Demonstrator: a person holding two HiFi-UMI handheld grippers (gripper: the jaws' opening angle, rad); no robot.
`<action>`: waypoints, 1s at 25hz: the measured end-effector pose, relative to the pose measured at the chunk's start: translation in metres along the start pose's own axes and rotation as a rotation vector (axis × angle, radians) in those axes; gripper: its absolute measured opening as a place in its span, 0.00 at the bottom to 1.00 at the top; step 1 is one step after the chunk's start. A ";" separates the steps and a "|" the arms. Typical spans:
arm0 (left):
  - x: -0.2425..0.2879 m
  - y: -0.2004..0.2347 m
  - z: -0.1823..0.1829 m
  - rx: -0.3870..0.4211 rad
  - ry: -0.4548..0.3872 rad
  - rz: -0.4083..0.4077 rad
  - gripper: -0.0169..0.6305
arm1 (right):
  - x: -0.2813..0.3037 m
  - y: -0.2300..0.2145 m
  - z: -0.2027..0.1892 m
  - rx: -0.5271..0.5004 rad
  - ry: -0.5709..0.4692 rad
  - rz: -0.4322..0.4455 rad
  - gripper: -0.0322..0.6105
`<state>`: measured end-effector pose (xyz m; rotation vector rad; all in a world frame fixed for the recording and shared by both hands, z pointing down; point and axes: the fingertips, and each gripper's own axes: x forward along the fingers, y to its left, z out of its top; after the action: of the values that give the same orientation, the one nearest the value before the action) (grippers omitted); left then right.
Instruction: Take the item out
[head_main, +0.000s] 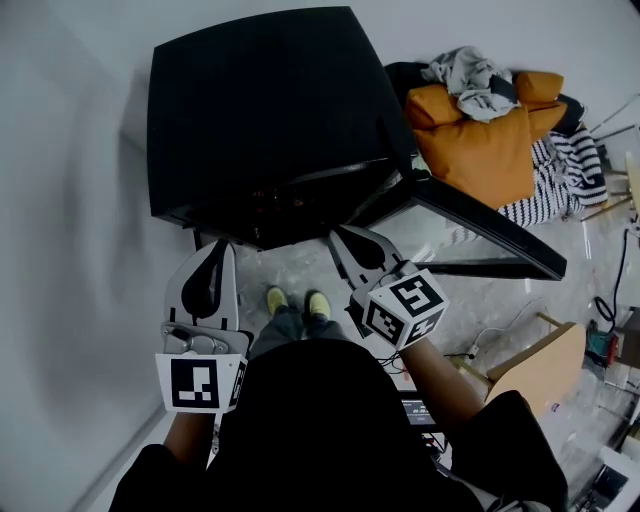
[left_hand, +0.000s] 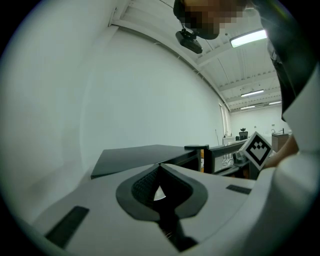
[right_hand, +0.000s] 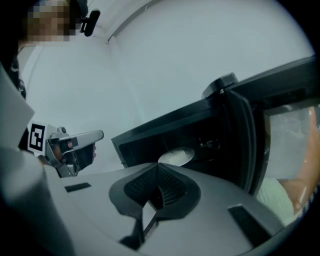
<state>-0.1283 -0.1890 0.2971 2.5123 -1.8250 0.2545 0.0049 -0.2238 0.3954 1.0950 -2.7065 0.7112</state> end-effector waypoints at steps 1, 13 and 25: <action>-0.003 0.005 -0.001 0.003 0.000 0.003 0.04 | 0.006 0.001 -0.004 0.009 0.008 -0.002 0.06; -0.029 0.052 -0.004 0.040 0.000 0.064 0.04 | 0.084 -0.026 -0.029 0.269 0.012 -0.104 0.18; -0.046 0.085 -0.006 0.041 0.020 0.123 0.04 | 0.147 -0.063 -0.036 0.771 -0.120 -0.087 0.25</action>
<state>-0.2236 -0.1721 0.2902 2.4167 -1.9899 0.3223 -0.0606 -0.3371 0.4935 1.4041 -2.4803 1.8063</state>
